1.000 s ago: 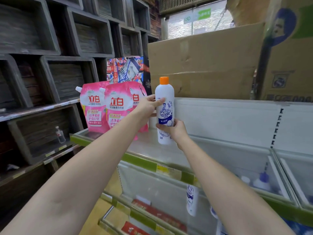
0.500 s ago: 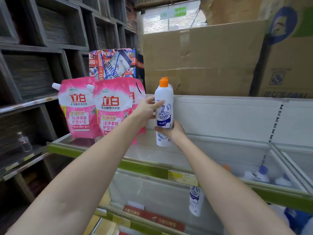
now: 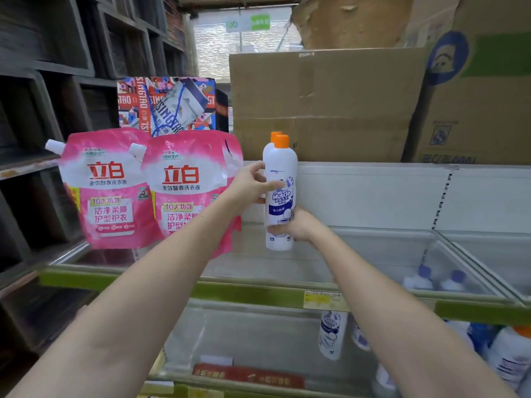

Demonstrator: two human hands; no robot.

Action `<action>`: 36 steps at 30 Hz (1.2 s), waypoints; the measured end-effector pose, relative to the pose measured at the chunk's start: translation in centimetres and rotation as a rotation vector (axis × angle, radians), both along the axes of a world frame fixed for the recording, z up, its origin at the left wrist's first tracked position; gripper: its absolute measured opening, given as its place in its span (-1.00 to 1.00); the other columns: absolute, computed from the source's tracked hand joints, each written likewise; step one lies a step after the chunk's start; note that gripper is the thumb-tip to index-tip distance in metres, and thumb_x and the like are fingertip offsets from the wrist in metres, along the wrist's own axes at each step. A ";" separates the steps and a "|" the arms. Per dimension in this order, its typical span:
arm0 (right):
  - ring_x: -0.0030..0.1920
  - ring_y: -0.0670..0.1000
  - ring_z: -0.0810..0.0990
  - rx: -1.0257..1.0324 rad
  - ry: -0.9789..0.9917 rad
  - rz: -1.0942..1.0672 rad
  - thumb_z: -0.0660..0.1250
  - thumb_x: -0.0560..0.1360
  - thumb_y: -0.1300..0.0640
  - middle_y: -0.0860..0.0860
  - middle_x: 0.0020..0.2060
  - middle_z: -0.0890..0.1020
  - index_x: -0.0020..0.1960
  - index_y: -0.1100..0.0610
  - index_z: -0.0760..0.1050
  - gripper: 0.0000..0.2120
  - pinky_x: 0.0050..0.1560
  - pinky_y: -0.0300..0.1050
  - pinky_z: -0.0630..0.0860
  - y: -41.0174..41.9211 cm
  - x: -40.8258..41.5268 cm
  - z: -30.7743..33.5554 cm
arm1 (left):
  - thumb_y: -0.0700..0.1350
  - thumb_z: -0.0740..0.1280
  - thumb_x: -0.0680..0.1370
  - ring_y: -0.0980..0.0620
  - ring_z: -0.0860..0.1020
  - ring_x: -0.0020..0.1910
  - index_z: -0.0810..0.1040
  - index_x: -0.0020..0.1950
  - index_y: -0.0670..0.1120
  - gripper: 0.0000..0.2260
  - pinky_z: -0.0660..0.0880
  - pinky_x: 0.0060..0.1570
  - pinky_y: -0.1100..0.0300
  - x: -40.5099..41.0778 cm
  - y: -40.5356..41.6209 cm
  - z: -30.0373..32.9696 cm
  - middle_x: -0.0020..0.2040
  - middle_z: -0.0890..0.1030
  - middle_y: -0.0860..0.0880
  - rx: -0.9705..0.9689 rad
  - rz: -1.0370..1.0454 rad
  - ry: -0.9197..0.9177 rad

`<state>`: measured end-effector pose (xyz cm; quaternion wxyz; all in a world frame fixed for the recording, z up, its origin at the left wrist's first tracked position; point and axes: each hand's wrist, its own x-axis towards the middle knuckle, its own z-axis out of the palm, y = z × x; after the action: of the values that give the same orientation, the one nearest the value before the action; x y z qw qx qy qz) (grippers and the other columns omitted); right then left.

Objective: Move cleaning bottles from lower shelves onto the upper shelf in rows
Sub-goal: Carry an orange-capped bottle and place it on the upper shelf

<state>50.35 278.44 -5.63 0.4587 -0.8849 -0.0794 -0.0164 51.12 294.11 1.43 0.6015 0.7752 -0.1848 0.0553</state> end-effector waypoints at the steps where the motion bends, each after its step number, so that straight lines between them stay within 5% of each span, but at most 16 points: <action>1: 0.07 0.09 0.65 -0.020 -0.017 -0.047 0.64 0.31 0.04 -0.01 0.09 0.69 0.27 0.01 0.54 -0.43 0.10 0.04 0.63 0.3 0.3 -0.2 | -0.14 0.53 0.48 -0.07 0.71 -0.05 0.54 0.27 -0.05 -0.61 0.67 -0.06 -0.08 0.3 0.1 0.0 -0.10 0.67 -0.08 0.021 0.004 -0.010; 5: 0.05 0.11 0.65 -0.045 -0.023 -0.185 0.63 0.30 -0.03 0.00 0.07 0.69 0.25 0.03 0.54 -0.42 0.07 -0.02 0.60 1.5 1.5 -0.8 | -0.10 0.53 0.48 -0.10 0.69 -0.04 0.53 0.27 -0.04 -0.62 0.67 -0.11 -0.10 1.4 0.2 -0.5 -0.06 0.65 -0.20 0.077 0.076 -0.090; 11: 0.06 0.12 0.63 -0.051 -0.034 -0.293 0.63 0.28 -0.09 -0.02 0.11 0.66 0.25 0.04 0.45 -0.36 0.05 0.01 0.61 2.4 2.6 -1.1 | -0.02 0.52 0.48 -0.05 0.67 -0.10 0.49 0.21 -0.07 -0.62 0.66 -0.10 -0.10 3.0 0.0 -0.8 -0.10 0.60 -0.08 0.148 0.170 -0.160; 18: 0.18 0.15 0.58 -0.001 0.005 -0.280 0.63 0.35 0.00 0.03 0.22 0.59 0.31 0.10 0.35 -0.32 0.18 0.10 0.57 1.8 2.5 -0.7 | -0.02 0.48 0.53 0.13 0.58 -0.21 0.43 0.19 -0.14 -0.64 0.51 -0.30 0.22 3.7 -0.3 -0.9 -0.14 0.54 0.02 0.162 0.180 -0.157; 22: 0.20 0.14 0.57 0.027 0.016 -0.271 0.63 0.35 0.05 0.03 0.24 0.58 0.33 0.11 0.33 -0.30 0.17 0.07 0.56 1.9 2.2 -0.5 | -0.02 0.48 0.53 0.07 0.59 -0.13 0.42 0.23 -0.13 -0.61 0.60 -0.15 0.10 3.2 -0.1 -0.8 -0.09 0.53 0.02 0.141 0.151 -0.109; 27: 0.19 0.16 0.56 0.057 0.012 -0.321 0.62 0.35 0.06 0.08 0.24 0.56 0.32 0.13 0.32 -0.31 0.10 0.03 0.56 2.8 1.6 -1.0 | -0.07 0.47 0.54 0.00 0.56 -0.01 0.44 0.26 -0.16 -0.62 0.48 -0.19 0.23 1.8 -0.7 -1.0 -0.02 0.54 -0.01 0.154 0.222 -0.091; 31: 0.18 0.18 0.58 0.063 -0.024 -0.429 0.63 0.33 0.04 0.12 0.23 0.52 0.29 0.16 0.35 -0.33 0.02 -0.01 0.53 3.3 0.8 -1.2 | -0.15 0.48 0.52 -0.06 0.57 -0.02 0.43 0.07 -0.15 -0.73 0.54 -0.11 0.10 0.7 -0.7 -1.6 0.02 0.55 -0.08 0.278 0.293 -0.028; 36: 0.10 0.17 0.59 0.137 -0.136 -0.533 0.50 0.44 0.16 0.15 0.11 0.60 0.13 0.17 0.44 -0.66 -0.08 -0.11 0.44 1.6 -1.4 -1.5 | -0.14 0.42 0.52 -0.18 0.68 -0.13 0.57 -0.04 -0.17 -0.88 0.67 -0.16 -0.04 -0.9 -0.5 -3.8 -0.06 0.67 -0.19 0.369 0.279 0.054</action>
<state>48.93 280.04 -7.11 0.4904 -0.8385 0.1267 -0.2011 50.21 293.62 -2.37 0.4406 0.8914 -0.0667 0.0826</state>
